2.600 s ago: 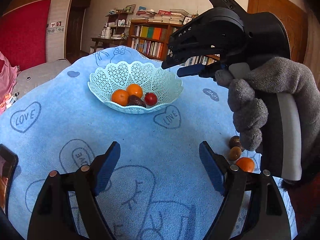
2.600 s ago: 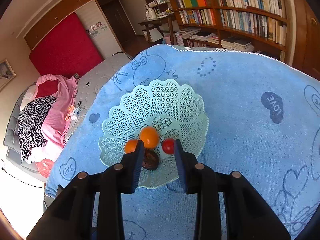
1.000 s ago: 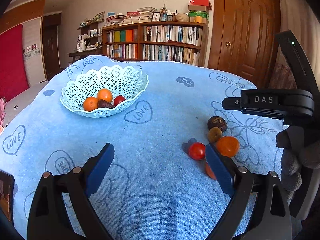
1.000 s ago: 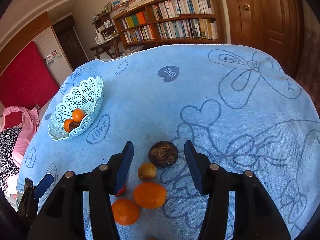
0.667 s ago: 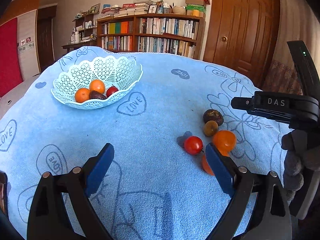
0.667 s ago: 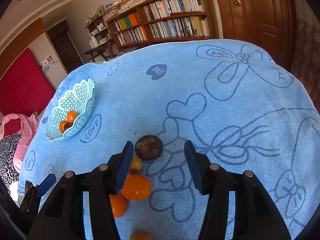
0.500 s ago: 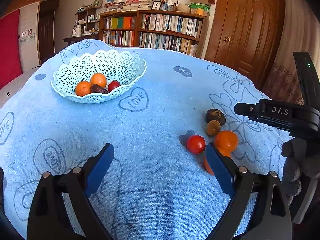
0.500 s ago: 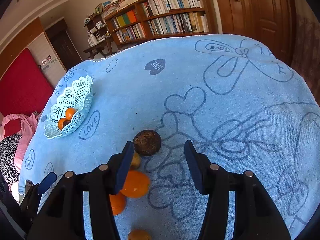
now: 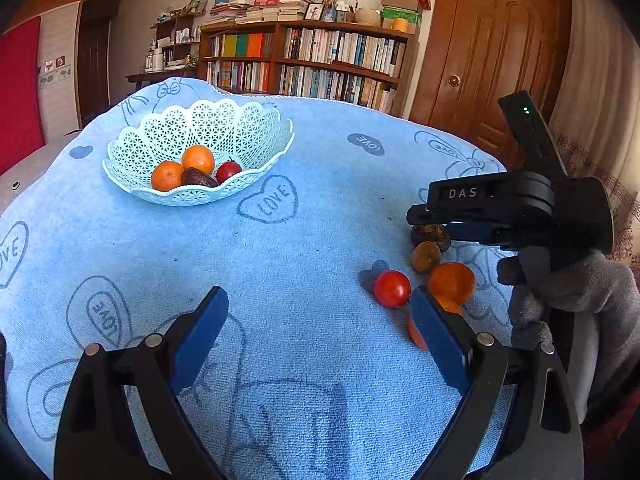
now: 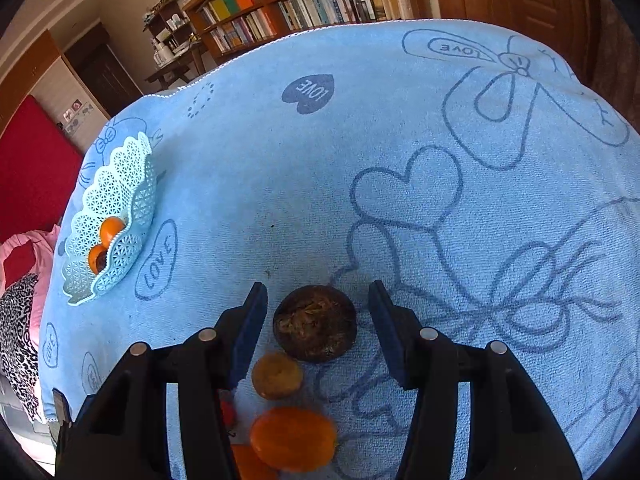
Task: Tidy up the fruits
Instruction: 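Move the right tool to the second dark brown fruit and grasp it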
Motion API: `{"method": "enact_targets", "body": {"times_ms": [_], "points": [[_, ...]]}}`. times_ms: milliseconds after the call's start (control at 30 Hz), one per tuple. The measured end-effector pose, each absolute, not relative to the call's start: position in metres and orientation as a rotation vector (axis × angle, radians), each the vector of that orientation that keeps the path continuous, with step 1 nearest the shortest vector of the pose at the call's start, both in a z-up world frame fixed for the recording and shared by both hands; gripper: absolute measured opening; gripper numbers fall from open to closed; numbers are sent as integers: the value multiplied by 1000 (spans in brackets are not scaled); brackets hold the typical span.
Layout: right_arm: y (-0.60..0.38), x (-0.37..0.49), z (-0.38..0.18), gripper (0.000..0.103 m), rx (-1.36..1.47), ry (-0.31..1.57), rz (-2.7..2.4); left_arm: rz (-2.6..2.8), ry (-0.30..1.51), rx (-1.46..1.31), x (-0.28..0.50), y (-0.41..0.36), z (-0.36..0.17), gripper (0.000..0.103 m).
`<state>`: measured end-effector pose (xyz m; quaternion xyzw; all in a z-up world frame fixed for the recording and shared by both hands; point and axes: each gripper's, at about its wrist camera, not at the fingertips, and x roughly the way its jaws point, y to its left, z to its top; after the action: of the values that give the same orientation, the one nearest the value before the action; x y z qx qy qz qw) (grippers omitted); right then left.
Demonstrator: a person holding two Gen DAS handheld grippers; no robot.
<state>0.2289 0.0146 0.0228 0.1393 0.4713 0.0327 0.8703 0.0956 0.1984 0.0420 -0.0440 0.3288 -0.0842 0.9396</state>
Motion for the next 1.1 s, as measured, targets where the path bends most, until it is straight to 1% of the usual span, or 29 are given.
{"method": "enact_targets", "body": {"times_ms": [133,167,200,233,367,500,1100], "points": [[27,230,22,51,199,984,34,-175,672,-84,95,197,42,94],[28,229,23,49,181,982,35,-175,673,-82,95,197,42,94],[30,228,23,44,167,981,43,-175,673,-81,95,196,42,94],[32,227,23,43,156,980,49,-175,673,-80,95,196,42,94],[37,220,25,42,99,965,41,-177,675,-79,96,195,42,94],[31,212,29,42,101,943,28,-181,678,-76,97,195,42,94],[-8,172,37,42,220,864,7,-217,745,-56,113,189,34,94]]}}
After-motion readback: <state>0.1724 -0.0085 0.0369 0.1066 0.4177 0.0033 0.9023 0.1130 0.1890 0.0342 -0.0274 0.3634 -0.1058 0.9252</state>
